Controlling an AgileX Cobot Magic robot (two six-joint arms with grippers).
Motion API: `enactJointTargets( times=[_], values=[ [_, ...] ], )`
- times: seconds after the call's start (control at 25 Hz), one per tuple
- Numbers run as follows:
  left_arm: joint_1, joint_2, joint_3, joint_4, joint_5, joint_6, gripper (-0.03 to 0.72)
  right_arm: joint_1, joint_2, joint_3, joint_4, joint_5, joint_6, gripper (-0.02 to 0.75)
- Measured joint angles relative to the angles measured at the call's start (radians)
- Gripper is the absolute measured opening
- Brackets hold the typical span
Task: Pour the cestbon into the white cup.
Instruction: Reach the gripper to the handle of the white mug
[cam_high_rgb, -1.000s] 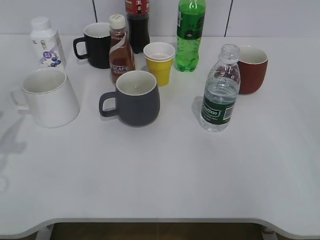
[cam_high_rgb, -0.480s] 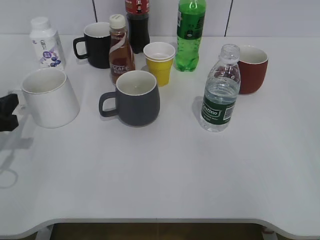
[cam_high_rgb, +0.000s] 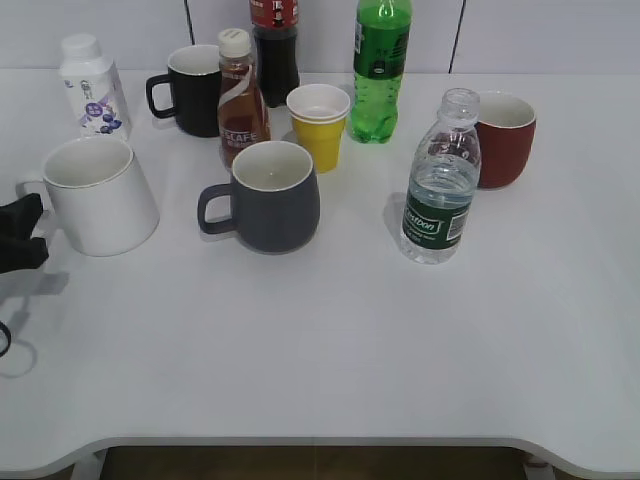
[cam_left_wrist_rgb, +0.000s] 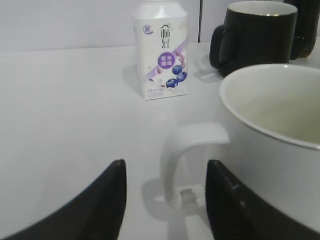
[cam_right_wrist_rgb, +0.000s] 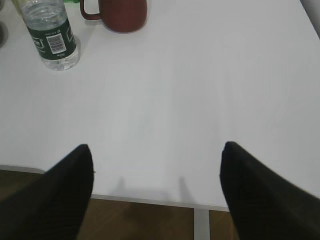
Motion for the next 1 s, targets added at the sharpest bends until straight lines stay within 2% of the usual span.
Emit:
enactJointTargets(
  times=[0.56, 0.68, 0.8, 0.84, 1.0],
  values=[
    [0.000, 0.101, -0.093, 0.001, 0.000, 0.001, 0.318, 0.000, 0.000, 0.000, 0.000, 0.000, 0.000, 0.592],
    [0.000, 0.105, -0.125, 0.016, 0.002, 0.001, 0.239, 0.000, 0.000, 0.000, 0.000, 0.000, 0.000, 0.592],
    [0.000, 0.107, -0.141, 0.046, 0.013, 0.004, 0.081, 0.000, 0.000, 0.000, 0.000, 0.000, 0.000, 0.592],
    [0.000, 0.107, -0.142, 0.051, 0.019, 0.013, 0.051, 0.000, 0.000, 0.000, 0.000, 0.000, 0.000, 0.592],
    [0.000, 0.098, -0.141, 0.060, 0.021, 0.013, 0.034, 0.000, 0.000, -0.007, 0.000, -0.022, 0.000, 0.592]
  ],
)
